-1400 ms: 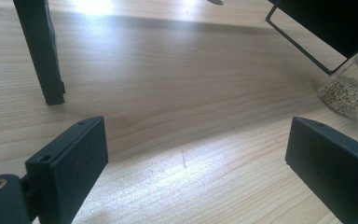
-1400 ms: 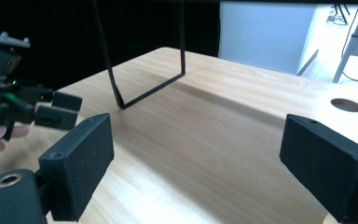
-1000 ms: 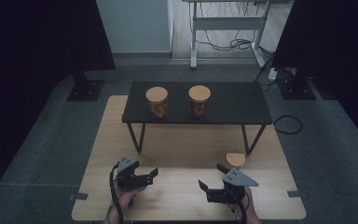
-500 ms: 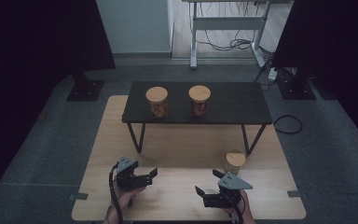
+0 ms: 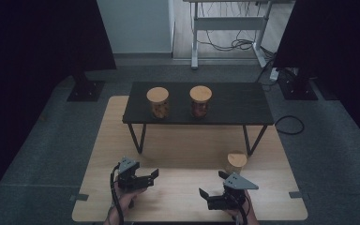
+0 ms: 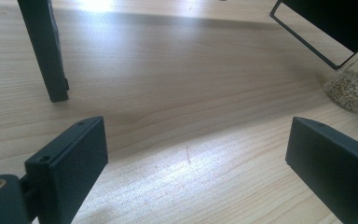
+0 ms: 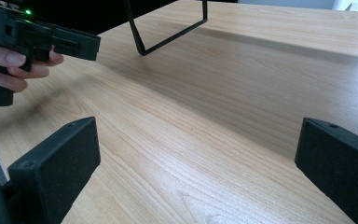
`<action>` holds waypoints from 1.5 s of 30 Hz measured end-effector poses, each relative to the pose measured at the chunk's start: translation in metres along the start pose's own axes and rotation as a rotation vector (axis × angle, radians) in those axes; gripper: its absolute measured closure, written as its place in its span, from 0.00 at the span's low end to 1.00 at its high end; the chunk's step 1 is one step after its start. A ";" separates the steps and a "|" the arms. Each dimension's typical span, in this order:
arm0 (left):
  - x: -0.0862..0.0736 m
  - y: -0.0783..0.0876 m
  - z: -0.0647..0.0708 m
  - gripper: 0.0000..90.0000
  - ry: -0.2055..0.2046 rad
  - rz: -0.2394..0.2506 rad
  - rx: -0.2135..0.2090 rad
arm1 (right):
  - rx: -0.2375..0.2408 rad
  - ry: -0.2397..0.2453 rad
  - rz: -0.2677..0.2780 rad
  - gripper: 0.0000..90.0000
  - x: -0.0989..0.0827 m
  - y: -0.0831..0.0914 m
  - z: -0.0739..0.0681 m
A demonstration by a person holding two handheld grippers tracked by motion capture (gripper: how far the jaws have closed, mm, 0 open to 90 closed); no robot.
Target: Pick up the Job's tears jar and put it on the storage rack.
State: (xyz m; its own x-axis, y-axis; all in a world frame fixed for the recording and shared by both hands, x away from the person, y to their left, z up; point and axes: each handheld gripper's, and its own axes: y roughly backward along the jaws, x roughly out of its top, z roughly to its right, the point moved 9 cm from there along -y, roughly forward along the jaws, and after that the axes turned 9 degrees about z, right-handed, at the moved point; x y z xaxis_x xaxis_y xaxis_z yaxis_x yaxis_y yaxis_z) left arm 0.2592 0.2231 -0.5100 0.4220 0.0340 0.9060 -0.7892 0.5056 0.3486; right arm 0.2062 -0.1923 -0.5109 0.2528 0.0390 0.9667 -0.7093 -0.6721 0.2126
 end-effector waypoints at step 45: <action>-0.001 -0.002 0.000 0.06 -0.002 -0.012 0.005 | -0.109 -0.003 -0.047 0.01 -0.011 0.044 0.072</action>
State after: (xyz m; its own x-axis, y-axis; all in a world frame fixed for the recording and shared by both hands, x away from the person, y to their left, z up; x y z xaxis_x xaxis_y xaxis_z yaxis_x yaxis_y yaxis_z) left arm 0.2601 0.2225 -0.5116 0.4306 0.0257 0.9022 -0.7864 0.5012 0.3610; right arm 0.2195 -0.2760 -0.5228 0.2894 0.0667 0.9549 -0.7640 -0.5849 0.2724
